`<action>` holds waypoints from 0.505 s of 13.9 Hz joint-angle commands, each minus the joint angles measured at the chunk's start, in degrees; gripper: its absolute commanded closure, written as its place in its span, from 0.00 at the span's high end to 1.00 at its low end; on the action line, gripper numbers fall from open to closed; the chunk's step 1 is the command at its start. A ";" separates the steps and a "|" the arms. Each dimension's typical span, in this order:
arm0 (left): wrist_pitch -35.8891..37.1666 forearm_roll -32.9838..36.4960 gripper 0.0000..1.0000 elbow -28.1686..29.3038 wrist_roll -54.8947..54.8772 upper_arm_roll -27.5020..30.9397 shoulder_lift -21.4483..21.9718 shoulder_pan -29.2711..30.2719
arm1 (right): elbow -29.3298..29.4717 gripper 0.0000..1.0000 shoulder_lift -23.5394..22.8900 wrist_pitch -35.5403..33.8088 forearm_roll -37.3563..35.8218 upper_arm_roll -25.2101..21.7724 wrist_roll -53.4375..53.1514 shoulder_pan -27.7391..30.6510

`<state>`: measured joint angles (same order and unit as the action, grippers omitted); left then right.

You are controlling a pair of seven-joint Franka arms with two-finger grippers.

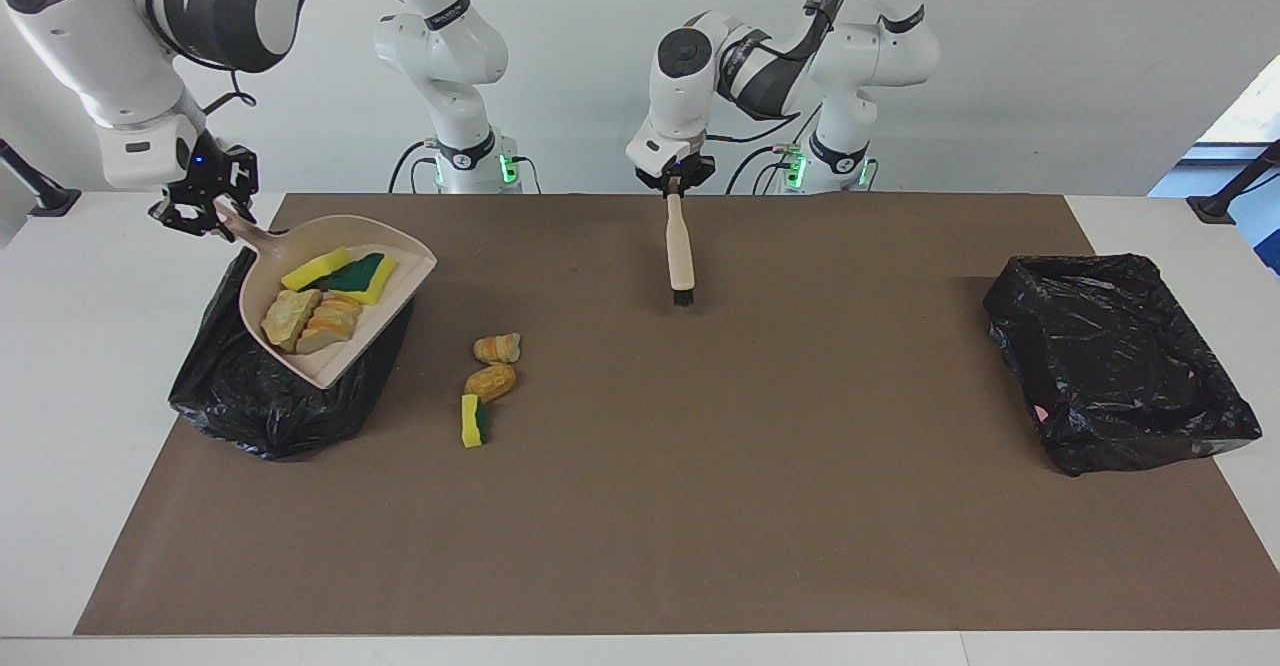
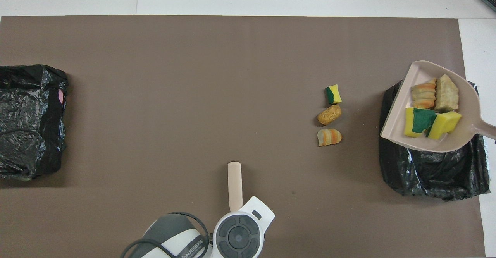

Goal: Sweep and dump trash in bin
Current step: 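Tip the dustpan to dump the items into the bag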

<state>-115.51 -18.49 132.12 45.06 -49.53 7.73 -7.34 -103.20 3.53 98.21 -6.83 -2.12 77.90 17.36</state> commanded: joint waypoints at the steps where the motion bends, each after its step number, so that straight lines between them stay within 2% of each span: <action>1: -2.88 -4.09 0.00 5.68 0.03 -1.26 6.05 -0.39 | -0.16 0.00 -0.10 4.52 -2.83 0.80 6.19 5.56; 3: -3.32 -7.43 0.00 7.71 -1.11 -1.36 8.26 -1.01 | -0.33 0.00 -0.37 6.64 -4.85 0.80 9.18 7.94; 7: -3.67 -12.08 0.00 8.85 -6.98 -1.27 8.53 -1.10 | -2.08 0.00 -0.46 9.45 -15.99 0.80 10.34 7.69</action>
<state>-117.62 -27.25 138.56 41.63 -51.26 13.61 -7.55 -103.87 2.64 105.78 -18.53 -1.99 87.21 25.05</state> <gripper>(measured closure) 0.736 0.678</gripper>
